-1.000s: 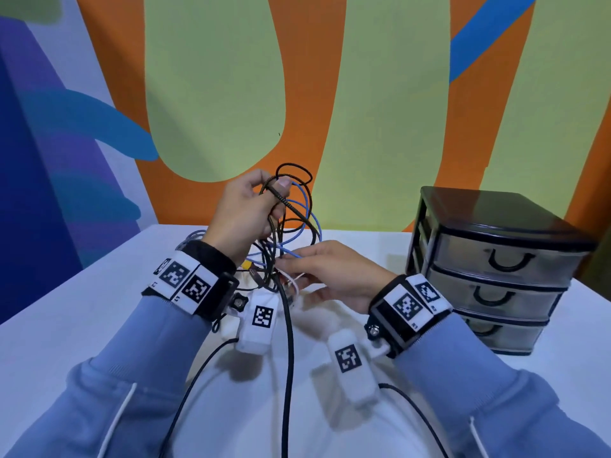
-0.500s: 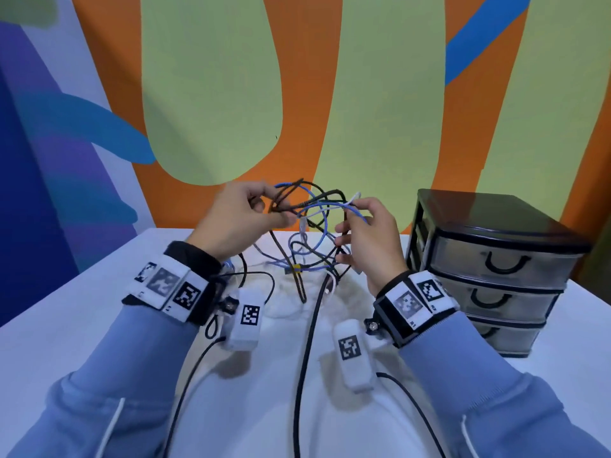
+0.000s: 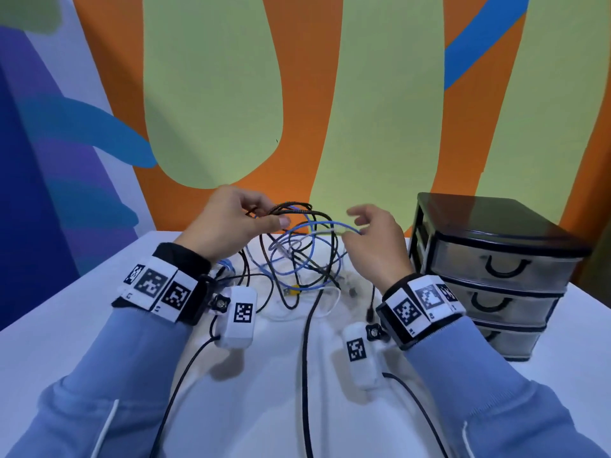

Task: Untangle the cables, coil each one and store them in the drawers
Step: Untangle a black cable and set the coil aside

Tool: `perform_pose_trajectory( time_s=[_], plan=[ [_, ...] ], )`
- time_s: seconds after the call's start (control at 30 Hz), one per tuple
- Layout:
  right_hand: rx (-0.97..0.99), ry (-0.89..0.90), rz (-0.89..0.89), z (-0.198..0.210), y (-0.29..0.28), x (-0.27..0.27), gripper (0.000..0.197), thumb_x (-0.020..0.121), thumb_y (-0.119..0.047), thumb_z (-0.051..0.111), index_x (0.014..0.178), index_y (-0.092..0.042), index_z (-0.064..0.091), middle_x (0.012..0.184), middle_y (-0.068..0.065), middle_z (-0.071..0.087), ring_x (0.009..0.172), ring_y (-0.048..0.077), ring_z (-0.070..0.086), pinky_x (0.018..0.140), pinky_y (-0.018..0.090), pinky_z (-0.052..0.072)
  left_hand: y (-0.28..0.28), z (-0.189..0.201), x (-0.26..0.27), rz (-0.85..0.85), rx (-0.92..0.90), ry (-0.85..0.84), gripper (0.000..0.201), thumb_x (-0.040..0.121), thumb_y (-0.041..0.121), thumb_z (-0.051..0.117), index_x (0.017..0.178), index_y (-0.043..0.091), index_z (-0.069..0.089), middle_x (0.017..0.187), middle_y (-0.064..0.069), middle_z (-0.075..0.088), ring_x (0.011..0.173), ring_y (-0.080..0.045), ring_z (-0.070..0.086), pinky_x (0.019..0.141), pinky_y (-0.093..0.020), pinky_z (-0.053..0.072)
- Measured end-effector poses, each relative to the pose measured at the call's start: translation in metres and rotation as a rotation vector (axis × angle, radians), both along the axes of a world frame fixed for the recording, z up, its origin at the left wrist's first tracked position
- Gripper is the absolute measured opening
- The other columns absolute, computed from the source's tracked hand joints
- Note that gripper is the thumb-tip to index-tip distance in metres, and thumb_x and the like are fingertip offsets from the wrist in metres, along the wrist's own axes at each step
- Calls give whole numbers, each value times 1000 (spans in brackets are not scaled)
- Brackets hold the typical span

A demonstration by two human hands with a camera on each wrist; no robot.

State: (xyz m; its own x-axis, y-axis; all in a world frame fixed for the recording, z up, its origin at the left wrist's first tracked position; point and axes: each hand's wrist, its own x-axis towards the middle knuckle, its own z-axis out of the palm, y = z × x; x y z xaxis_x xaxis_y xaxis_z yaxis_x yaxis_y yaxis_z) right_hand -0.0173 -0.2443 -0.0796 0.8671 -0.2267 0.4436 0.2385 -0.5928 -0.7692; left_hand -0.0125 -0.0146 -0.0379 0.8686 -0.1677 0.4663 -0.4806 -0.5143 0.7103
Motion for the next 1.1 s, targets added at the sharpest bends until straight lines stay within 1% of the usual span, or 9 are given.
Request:
perform_pose_trajectory(
  time_s=[0.1,0.23,0.37,0.5,0.63,0.77,0.9,1.03,1.1],
  plan=[
    [-95,-301,89,13,6,-15,64,84,-3,59,139,-33,56,122,-7,54,114,16,47,91,25,42,-11,-3,-3,-56,30,-45,20,84,35,87,76,19,78,66,6,53,60,-3,42,58,-19,30],
    [-64,-411,450,19,26,-28,47,90,-8,68,131,-29,67,118,-11,67,115,6,55,93,7,37,-16,-4,-3,-183,29,-25,10,86,27,87,82,19,81,78,-4,72,74,-10,56,77,-39,46],
    [-1,-367,452,11,23,-18,18,91,-13,76,105,-24,77,102,-6,72,88,10,68,83,26,54,-9,1,-6,-214,-47,66,11,84,16,88,93,14,82,93,-11,78,83,-13,67,87,-28,52],
    [-5,-318,355,10,10,-11,20,85,-6,75,95,-24,80,89,-13,66,84,12,63,78,24,52,-5,5,-9,-147,-86,83,18,83,31,89,99,26,85,97,-3,81,83,-14,69,86,-28,51],
    [-56,-290,266,11,7,-10,32,77,-1,69,65,-29,58,80,-9,53,81,22,53,79,41,51,-5,7,-9,-59,-163,43,32,83,52,82,92,22,84,70,6,63,63,-5,51,68,-18,40],
    [-40,-269,174,13,-2,-8,46,80,10,60,59,-27,43,84,0,56,82,18,51,75,35,46,3,8,-5,-18,-137,38,46,82,63,77,110,27,81,80,-7,43,68,-16,39,66,-30,31],
    [35,-204,300,16,-4,-12,44,80,21,45,69,-20,55,102,9,72,95,11,63,80,31,47,7,3,1,109,86,4,30,89,46,81,84,16,83,61,-5,42,54,-14,32,50,-22,29],
    [274,-9,647,26,6,-25,66,73,34,28,116,5,69,106,26,75,89,15,74,77,14,51,4,1,4,319,179,-127,32,95,45,76,75,20,76,66,-4,54,67,-20,47,55,-32,33],
    [364,29,682,30,5,-27,77,75,26,30,135,-8,64,109,26,75,81,23,74,78,22,55,1,2,3,343,190,-232,29,97,45,73,77,23,73,75,-4,57,73,-18,49,57,-33,31]
  ],
)
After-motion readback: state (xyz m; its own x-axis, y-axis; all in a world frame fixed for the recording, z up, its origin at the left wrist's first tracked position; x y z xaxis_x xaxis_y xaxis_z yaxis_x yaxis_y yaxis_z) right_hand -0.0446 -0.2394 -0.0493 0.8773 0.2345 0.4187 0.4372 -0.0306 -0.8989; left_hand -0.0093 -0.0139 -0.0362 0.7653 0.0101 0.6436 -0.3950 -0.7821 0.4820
